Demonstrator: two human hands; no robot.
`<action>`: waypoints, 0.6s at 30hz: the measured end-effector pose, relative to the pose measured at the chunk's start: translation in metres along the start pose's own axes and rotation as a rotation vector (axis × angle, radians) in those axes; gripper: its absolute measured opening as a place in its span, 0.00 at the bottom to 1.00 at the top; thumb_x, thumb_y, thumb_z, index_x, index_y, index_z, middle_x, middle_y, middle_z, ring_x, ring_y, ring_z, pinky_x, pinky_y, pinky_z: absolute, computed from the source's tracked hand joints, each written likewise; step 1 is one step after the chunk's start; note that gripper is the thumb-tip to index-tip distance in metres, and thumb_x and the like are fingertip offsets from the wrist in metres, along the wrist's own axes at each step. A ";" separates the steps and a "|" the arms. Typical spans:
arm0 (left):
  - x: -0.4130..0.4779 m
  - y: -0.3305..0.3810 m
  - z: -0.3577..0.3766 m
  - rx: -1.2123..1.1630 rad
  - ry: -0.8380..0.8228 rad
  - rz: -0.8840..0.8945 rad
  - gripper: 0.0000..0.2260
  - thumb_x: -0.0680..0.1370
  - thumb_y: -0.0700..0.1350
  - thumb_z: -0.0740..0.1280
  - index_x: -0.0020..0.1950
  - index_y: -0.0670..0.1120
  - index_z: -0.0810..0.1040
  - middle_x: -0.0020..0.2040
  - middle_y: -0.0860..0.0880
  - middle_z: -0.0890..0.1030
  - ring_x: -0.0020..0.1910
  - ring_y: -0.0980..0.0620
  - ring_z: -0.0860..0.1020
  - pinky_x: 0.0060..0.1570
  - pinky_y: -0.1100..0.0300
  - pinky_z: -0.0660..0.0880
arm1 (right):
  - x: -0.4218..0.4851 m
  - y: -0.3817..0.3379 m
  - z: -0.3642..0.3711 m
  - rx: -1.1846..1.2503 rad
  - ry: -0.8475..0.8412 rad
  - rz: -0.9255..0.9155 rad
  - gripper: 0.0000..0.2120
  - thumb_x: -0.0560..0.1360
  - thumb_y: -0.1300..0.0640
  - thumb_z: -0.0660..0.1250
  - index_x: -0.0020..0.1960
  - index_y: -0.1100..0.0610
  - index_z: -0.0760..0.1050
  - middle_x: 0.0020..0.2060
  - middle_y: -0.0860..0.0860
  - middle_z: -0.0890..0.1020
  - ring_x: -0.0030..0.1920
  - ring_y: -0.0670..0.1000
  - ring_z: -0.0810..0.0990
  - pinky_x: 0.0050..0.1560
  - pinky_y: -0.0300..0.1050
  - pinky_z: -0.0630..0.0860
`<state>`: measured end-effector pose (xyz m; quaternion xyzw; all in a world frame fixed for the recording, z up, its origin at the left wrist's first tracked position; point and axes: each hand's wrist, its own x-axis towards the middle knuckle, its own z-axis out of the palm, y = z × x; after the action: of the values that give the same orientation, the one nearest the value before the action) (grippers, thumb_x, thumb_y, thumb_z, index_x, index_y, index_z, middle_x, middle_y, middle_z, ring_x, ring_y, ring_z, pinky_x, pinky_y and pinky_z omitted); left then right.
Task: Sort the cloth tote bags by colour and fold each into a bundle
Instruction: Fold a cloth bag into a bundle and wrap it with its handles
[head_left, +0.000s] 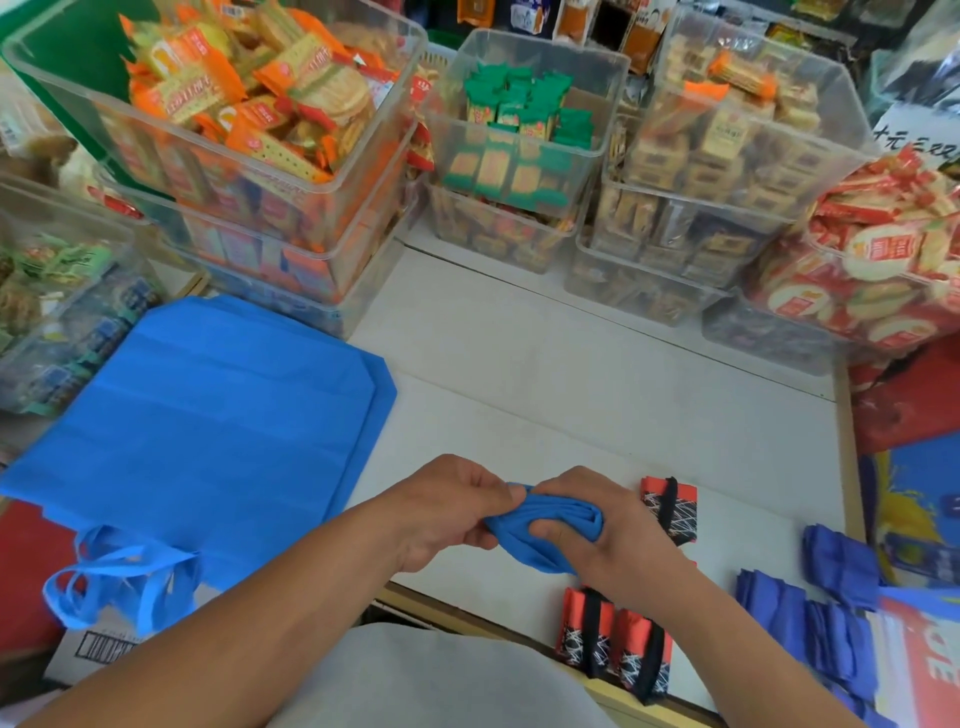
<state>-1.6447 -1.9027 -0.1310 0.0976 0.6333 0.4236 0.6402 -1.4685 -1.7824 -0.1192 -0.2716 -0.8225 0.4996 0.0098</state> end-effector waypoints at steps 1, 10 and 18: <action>0.001 -0.001 0.000 0.083 0.049 0.033 0.10 0.79 0.48 0.73 0.49 0.41 0.81 0.43 0.45 0.85 0.39 0.51 0.81 0.42 0.59 0.80 | 0.001 0.000 0.002 0.002 0.000 -0.001 0.13 0.78 0.56 0.72 0.54 0.38 0.78 0.49 0.41 0.81 0.52 0.45 0.81 0.51 0.37 0.77; 0.001 0.001 0.012 1.004 0.310 0.463 0.04 0.83 0.47 0.62 0.52 0.47 0.73 0.44 0.51 0.78 0.43 0.52 0.77 0.43 0.56 0.77 | 0.013 0.009 0.020 -0.128 0.058 0.026 0.06 0.78 0.56 0.71 0.54 0.49 0.81 0.48 0.43 0.72 0.45 0.46 0.78 0.47 0.38 0.76; 0.007 0.004 0.008 0.923 0.318 0.379 0.06 0.84 0.49 0.61 0.53 0.48 0.75 0.45 0.52 0.79 0.43 0.54 0.78 0.41 0.59 0.76 | 0.019 0.006 0.031 -0.357 0.125 -0.021 0.11 0.77 0.52 0.72 0.58 0.51 0.76 0.50 0.46 0.72 0.40 0.49 0.78 0.40 0.45 0.78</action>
<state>-1.6399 -1.8924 -0.1318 0.4171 0.8146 0.2185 0.3386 -1.4911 -1.7965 -0.1445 -0.2911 -0.8986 0.3278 0.0178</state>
